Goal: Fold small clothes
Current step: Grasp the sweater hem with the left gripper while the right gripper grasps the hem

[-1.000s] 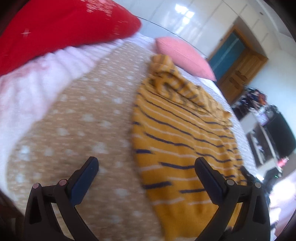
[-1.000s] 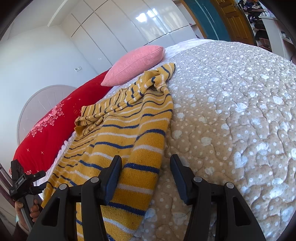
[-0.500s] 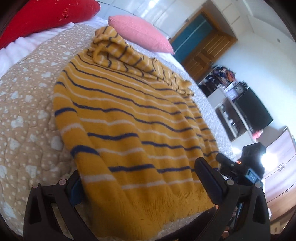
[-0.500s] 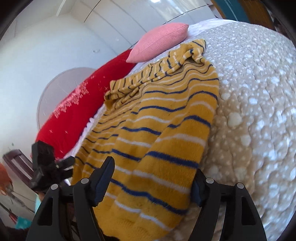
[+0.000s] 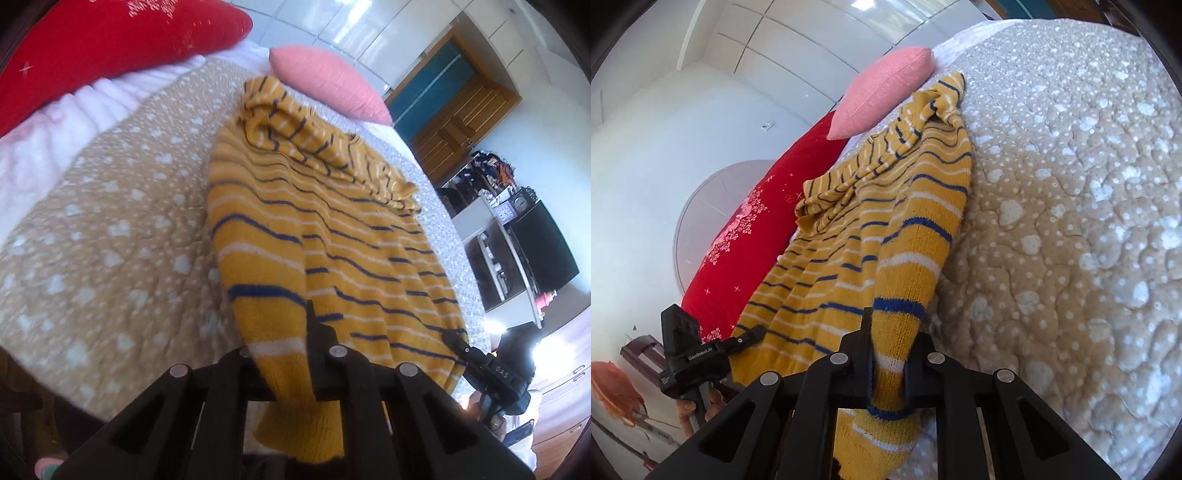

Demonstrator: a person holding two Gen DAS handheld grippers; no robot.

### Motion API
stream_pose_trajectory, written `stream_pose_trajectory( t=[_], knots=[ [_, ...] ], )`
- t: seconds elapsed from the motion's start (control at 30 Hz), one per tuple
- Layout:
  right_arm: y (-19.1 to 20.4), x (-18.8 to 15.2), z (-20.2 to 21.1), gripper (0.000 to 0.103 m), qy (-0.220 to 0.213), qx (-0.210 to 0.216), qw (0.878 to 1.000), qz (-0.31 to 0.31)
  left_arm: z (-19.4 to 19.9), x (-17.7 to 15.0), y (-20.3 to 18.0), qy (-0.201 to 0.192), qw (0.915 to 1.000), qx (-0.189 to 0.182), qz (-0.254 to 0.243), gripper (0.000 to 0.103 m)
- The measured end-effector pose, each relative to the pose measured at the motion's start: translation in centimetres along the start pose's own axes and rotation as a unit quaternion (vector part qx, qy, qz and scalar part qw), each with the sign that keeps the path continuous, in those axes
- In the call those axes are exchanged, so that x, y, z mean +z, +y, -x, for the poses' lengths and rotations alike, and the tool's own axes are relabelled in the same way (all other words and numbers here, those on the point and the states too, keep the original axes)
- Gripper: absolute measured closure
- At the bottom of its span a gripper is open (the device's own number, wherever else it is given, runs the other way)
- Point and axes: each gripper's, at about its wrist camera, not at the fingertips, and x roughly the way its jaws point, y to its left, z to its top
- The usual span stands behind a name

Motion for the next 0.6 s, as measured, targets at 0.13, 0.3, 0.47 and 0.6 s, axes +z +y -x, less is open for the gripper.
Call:
stream_pose_trajectory(
  t=[0.13,0.3,0.47,0.6],
  knots=[
    [0.0,-0.5,1.8,0.092,-0.003,0.01,1.0,-0.002,1.6,-1.5,0.3,0.001,0.9999,-0.013,0.006,0.096],
    [-1.4,-2.5,3.0,0.091,0.015,-0.003,1.0,-0.014,1.4,-4.2,0.2,0.013,0.9999,-0.002,0.002,0.096],
    [-3.3,-3.2,2.5,0.089,0.022,0.003,0.999,-0.046,0.6,-4.3,0.7,0.015,0.9998,0.014,-0.002,0.096],
    [-2.6,-3.5,2.7,0.082,0.02,-0.009,1.0,-0.02,0.6,-4.0,0.5,0.011,0.9997,0.021,-0.012,0.096]
  ],
)
